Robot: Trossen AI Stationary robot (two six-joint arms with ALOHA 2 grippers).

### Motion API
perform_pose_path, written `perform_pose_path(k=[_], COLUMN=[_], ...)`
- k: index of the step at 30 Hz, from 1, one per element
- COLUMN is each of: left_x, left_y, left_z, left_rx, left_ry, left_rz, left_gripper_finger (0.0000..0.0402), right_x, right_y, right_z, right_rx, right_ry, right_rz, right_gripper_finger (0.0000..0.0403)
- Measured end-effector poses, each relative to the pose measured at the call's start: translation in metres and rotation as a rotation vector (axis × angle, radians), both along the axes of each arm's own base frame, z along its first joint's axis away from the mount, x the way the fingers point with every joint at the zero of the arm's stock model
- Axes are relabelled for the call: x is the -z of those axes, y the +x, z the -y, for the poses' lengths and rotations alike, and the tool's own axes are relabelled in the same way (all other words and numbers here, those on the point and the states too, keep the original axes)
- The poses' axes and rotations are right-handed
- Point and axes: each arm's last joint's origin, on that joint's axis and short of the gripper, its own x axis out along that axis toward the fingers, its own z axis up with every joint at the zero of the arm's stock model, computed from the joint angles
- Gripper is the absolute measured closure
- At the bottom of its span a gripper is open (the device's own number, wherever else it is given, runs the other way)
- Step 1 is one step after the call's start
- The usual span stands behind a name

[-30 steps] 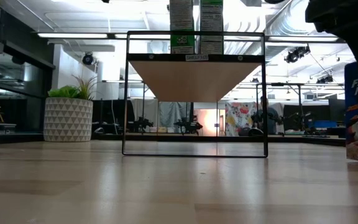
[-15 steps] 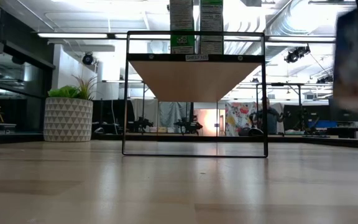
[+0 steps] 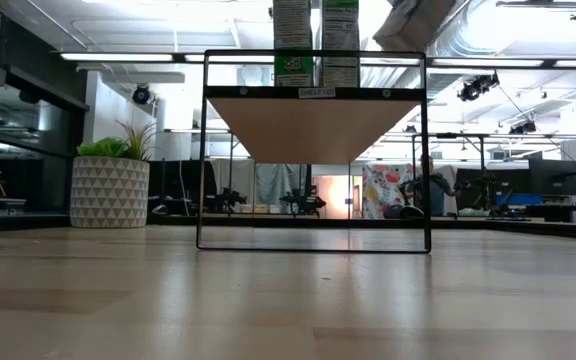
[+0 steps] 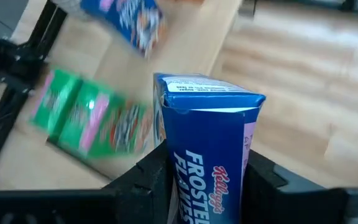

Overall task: Stack cereal on shelf
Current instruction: Put the blue cereal box on the shelf aligned with the other blue cereal box

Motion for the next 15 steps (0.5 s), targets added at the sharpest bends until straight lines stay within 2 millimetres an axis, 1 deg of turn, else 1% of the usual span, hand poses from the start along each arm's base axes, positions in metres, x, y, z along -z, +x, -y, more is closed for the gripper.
perform_pose_path(k=[3, 8, 12, 15], left_x=[-0.001, 0.0, 0.0, 0.0], left_y=[-0.001, -0.001, -0.001, -0.001], left_z=[0.0, 0.0, 0.0, 0.0], left_rx=[0.0, 0.005, 0.008, 0.009], left_ry=[0.001, 0.0, 0.001, 0.001], left_rz=[0.003, 0.003, 0.002, 0.003], left_gripper_finger=[0.0401, 0.0401, 0.0401, 0.0402], right_x=[-0.006, -0.007, 0.006, 0.014], right_y=[0.02, 0.057, 0.086, 0.101], right_z=[0.026, 0.065, 0.088, 0.099], right_rx=[-0.022, -0.055, -0.096, -0.103], right_ry=[-0.064, -0.141, -0.147, -0.137], right_rz=[-0.049, -0.139, -0.222, -0.242], right_gripper_finger=[0.0274, 0.0274, 0.0274, 0.0274])
